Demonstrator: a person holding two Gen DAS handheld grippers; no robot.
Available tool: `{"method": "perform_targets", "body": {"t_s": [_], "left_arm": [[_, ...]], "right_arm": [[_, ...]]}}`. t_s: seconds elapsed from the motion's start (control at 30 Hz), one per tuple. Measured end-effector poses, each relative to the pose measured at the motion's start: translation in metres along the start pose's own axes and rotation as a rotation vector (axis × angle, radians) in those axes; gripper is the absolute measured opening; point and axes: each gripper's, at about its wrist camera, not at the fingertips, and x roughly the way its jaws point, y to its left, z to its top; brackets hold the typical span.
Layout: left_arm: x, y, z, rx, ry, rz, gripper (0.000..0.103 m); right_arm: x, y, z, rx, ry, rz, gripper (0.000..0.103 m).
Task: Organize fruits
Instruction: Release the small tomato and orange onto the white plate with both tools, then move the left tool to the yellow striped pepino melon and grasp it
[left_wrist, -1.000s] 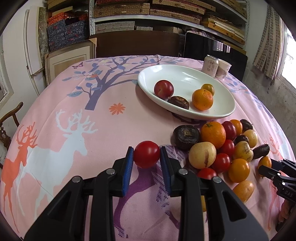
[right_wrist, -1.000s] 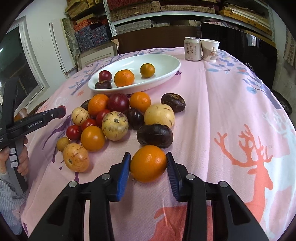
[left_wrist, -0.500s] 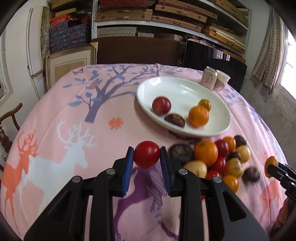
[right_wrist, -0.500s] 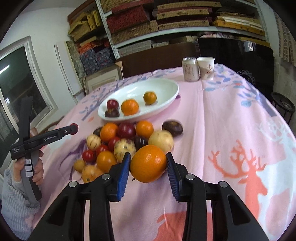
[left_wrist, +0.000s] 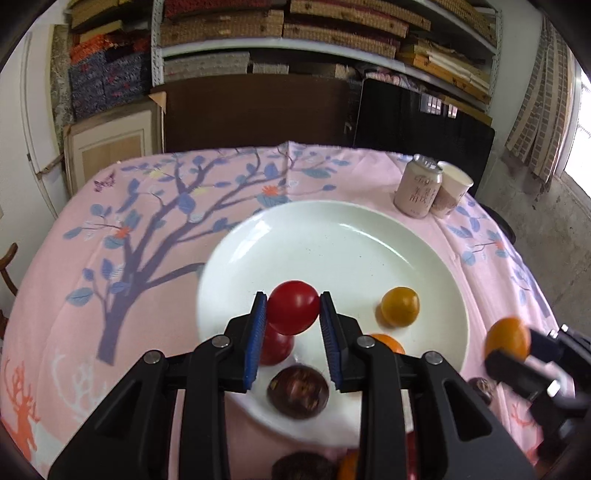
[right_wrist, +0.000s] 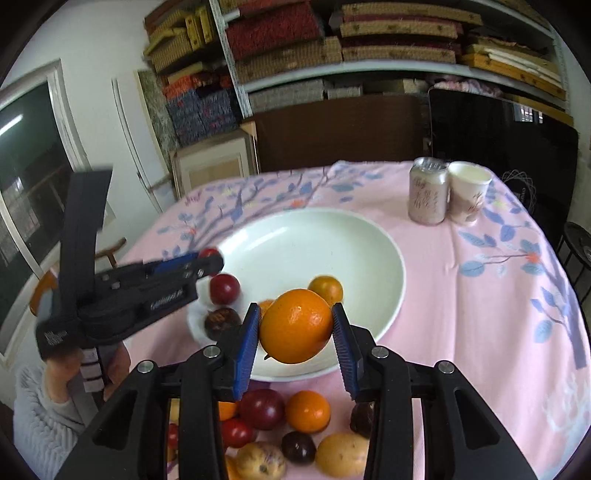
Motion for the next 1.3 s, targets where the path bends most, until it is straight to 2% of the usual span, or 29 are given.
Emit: {"method": "perform_targets", "body": {"t_s": [0.1,0.13,0.2,0.23,0.33,0.47,0.53,0.57,0.67,0.77,0.87,0.93,1.03,1.13,1.3], "left_arm": [[0.026,-0.003,0.000,-0.001,0.043,-0.009,0.031],[0.028,-0.003,-0.002,-0.002,0.030,-0.018,0.034],[0.025,-0.005,-0.005,0.013,0.009,-0.034,0.060],[0.023,-0.007,-0.006,0.024,0.005,-0.032,0.064],[0.016,-0.006,-0.005,0.015,-0.009,-0.047,0.065],[0.001,0.002,-0.006,-0.007,-0.022,-0.023,0.065],[-0.010,0.006,-0.008,-0.016,-0.030,0.003,0.066],[-0.018,0.010,-0.011,-0.026,-0.038,0.011,0.068],[-0.048,0.026,-0.036,-0.064,-0.075,0.034,0.080],[-0.070,0.042,-0.072,-0.086,-0.072,0.068,0.081],[-0.089,0.048,-0.107,-0.114,-0.063,0.064,0.081],[-0.099,0.043,-0.128,-0.092,-0.068,0.071,0.081],[-0.109,0.026,-0.149,-0.028,-0.084,0.081,0.081],[-0.110,0.007,-0.159,0.037,-0.092,0.092,0.084],[-0.104,-0.013,-0.163,0.117,-0.100,0.128,0.087]], "right_arm": [[0.018,0.001,-0.008,-0.024,0.024,-0.031,0.040],[0.022,-0.001,-0.009,-0.023,0.037,-0.033,0.040],[0.021,-0.005,-0.009,-0.006,0.030,-0.026,0.044],[0.018,-0.007,-0.008,0.008,0.020,-0.022,0.047],[0.010,-0.014,-0.008,0.048,-0.004,0.003,0.049],[-0.005,-0.019,-0.010,0.060,-0.049,-0.006,0.050],[-0.014,-0.022,-0.011,0.070,-0.073,-0.016,0.059],[-0.021,-0.025,-0.013,0.080,-0.093,-0.020,0.060],[-0.038,-0.034,-0.027,0.120,-0.125,-0.023,0.063],[-0.052,-0.041,-0.054,0.152,-0.123,-0.026,0.063],[-0.065,-0.043,-0.075,0.174,-0.126,-0.040,0.068],[-0.074,-0.044,-0.088,0.198,-0.142,-0.049,0.074],[-0.087,-0.044,-0.107,0.219,-0.165,-0.051,0.075],[-0.092,-0.044,-0.120,0.213,-0.164,-0.088,0.077],[-0.092,-0.045,-0.121,0.219,-0.170,-0.089,0.077]]}}
